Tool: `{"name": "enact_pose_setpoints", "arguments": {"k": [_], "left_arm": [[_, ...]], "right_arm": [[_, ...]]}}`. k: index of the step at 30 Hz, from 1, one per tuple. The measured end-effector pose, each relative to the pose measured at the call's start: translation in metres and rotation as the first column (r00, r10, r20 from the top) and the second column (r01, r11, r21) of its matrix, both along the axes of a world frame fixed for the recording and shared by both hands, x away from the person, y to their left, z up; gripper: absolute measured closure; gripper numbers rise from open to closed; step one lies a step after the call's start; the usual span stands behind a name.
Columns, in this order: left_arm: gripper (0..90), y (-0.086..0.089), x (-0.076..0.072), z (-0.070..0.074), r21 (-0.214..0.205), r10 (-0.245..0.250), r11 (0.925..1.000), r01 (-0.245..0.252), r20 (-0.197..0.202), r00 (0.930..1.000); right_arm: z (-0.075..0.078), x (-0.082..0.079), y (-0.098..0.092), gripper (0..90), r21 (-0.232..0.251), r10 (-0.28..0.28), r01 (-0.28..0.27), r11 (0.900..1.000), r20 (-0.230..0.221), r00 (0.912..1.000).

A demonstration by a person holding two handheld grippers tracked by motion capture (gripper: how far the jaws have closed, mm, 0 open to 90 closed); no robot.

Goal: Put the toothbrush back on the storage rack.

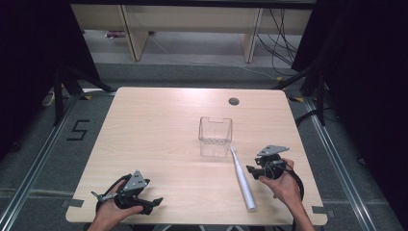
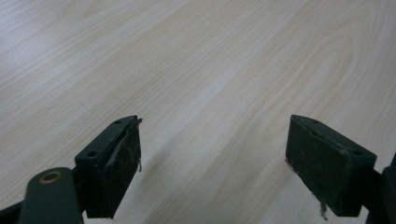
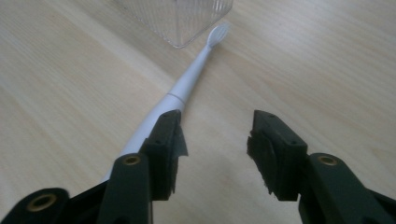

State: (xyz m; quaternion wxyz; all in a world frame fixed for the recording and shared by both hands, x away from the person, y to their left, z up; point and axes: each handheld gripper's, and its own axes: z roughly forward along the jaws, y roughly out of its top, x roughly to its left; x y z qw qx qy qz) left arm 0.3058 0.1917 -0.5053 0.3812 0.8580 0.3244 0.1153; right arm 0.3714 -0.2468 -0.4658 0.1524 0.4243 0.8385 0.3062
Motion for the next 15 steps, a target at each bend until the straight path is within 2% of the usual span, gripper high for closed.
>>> {"name": "enact_pose_setpoints", "arguments": {"k": [1,3,4,5,6,7,8,9,10,11,12,14,15], "left_arm": [[17.7,0.001,0.001,0.0,0.019,-0.002,0.9998,0.002,0.003,1.0],[17.7,0.001,0.001,0.001,0.023,-0.004,0.9997,0.004,0.004,1.0],[17.7,0.001,0.001,0.0,0.023,-0.004,0.9997,0.004,0.004,1.0],[17.7,0.001,0.001,0.0,0.023,-0.003,0.9997,0.003,0.004,1.0],[17.7,0.001,0.001,0.0,0.024,-0.003,0.9997,0.003,0.005,1.0],[17.8,0.001,0.001,0.0,0.024,-0.003,0.9997,0.003,0.005,1.0],[17.7,0.001,0.001,0.001,0.024,-0.004,0.9997,0.004,0.005,1.0],[17.7,0.001,0.001,0.0,0.022,-0.004,0.9997,0.004,0.003,1.0],[17.8,0.001,0.001,0.0,0.023,-0.004,0.9997,0.004,0.004,1.0],[17.7,0.001,0.001,0.001,0.03,-0.007,0.9995,0.007,0.004,1.0],[17.7,0.001,0.001,0.001,0.03,-0.007,0.9995,0.007,0.004,1.0],[17.8,0.001,0.001,0.001,0.029,-0.007,0.9996,0.007,0.003,1.0],[17.8,0.001,0.001,0.0,0.016,-0.002,0.9999,0.002,0.002,1.0]], "right_arm": [[0.001,0.001,-0.001,48.9,-0.008,0.022,-0.022,0.9997,0.0,0.9998],[0.004,-0.002,0.003,46.3,-0.016,0.01,-0.01,0.9998,-0.004,0.9999],[0.006,-0.004,0.006,44.5,-0.001,-0.002,0.002,1.0,-0.012,0.9999],[0.006,-0.004,0.008,42.5,-0.012,0.003,-0.003,0.9999,0.008,1.0],[0.008,-0.004,0.01,41.9,-0.017,0.014,-0.014,0.9998,-0.01,0.9999],[0.007,-0.004,0.013,41.1,-0.01,0.026,-0.026,0.9996,0.012,0.9996],[0.009,-0.007,0.016,39.8,-0.008,0.006,-0.006,0.9999,-0.032,0.9995],[0.008,-0.007,0.02,39.4,-0.006,0.014,-0.014,0.9999,-0.036,0.9993],[0.009,-0.006,0.021,39.4,-0.028,0.051,-0.052,0.9983,-0.034,0.9981],[0.008,-0.006,0.025,38.9,-0.005,0.035,-0.035,0.9994,-0.039,0.9986],[0.009,-0.005,0.026,38.1,-0.032,0.044,-0.046,0.9985,-0.057,0.9974],[0.008,-0.004,0.031,38.0,-0.035,0.05,-0.052,0.998,-0.055,0.9972],[0.009,-0.003,0.033,37.3,-0.047,0.06,-0.064,0.9969,-0.072,0.9956]]}}
